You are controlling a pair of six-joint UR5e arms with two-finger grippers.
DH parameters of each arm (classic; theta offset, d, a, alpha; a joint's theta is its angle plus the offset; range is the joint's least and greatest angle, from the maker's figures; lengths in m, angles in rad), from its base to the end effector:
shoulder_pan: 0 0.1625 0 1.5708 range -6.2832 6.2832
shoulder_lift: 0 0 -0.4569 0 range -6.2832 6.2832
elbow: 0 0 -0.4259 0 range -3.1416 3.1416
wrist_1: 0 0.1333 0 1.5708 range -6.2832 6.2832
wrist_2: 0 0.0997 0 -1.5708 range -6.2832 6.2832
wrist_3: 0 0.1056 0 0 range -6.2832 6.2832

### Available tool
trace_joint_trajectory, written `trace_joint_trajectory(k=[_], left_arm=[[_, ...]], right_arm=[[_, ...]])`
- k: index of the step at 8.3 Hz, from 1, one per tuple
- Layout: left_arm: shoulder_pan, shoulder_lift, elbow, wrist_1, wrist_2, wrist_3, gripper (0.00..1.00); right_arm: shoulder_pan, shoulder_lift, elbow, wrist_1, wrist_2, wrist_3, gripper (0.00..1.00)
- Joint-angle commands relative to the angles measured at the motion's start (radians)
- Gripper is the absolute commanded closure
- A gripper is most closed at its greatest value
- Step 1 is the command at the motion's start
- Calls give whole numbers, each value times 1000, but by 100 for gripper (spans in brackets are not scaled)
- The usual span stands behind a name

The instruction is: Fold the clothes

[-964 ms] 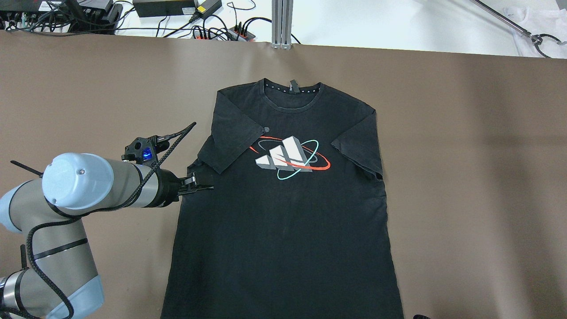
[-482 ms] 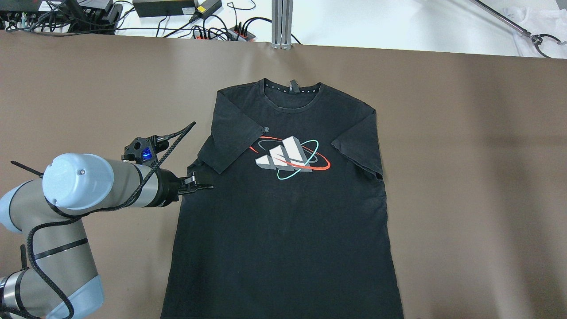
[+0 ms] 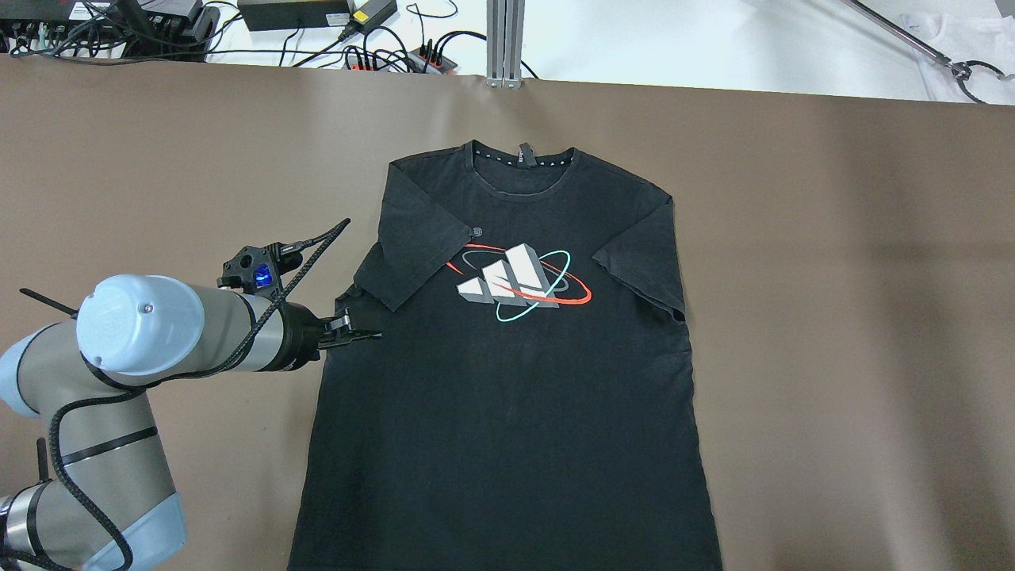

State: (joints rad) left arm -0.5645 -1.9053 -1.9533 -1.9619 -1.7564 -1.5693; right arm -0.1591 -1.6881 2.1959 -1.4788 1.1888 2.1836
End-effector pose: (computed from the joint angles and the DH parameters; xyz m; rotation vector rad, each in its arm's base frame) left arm 0.4531 -0.4216 0.2713 0.1500 1.1152 -0.4001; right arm -0.4779 -0.0982 0.4338 0.1217 -0.6971 0.5494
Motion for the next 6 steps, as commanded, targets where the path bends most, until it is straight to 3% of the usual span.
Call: trace_joint_trajectory(k=[1, 4, 5, 6], left_arm=[[0, -1, -1, 0, 5, -2, 0], [14, 14, -7, 2, 32, -24, 0], [26, 52, -41, 2, 34, -70, 0], [76, 159, -126, 0, 81, -90, 0]], right_arm=[[0, -5, 4, 0, 0, -25, 100], [3, -21, 66, -3, 2, -47, 100], [3, -33, 86, -3, 2, -45, 100], [3, -33, 99, -3, 3, -45, 100]])
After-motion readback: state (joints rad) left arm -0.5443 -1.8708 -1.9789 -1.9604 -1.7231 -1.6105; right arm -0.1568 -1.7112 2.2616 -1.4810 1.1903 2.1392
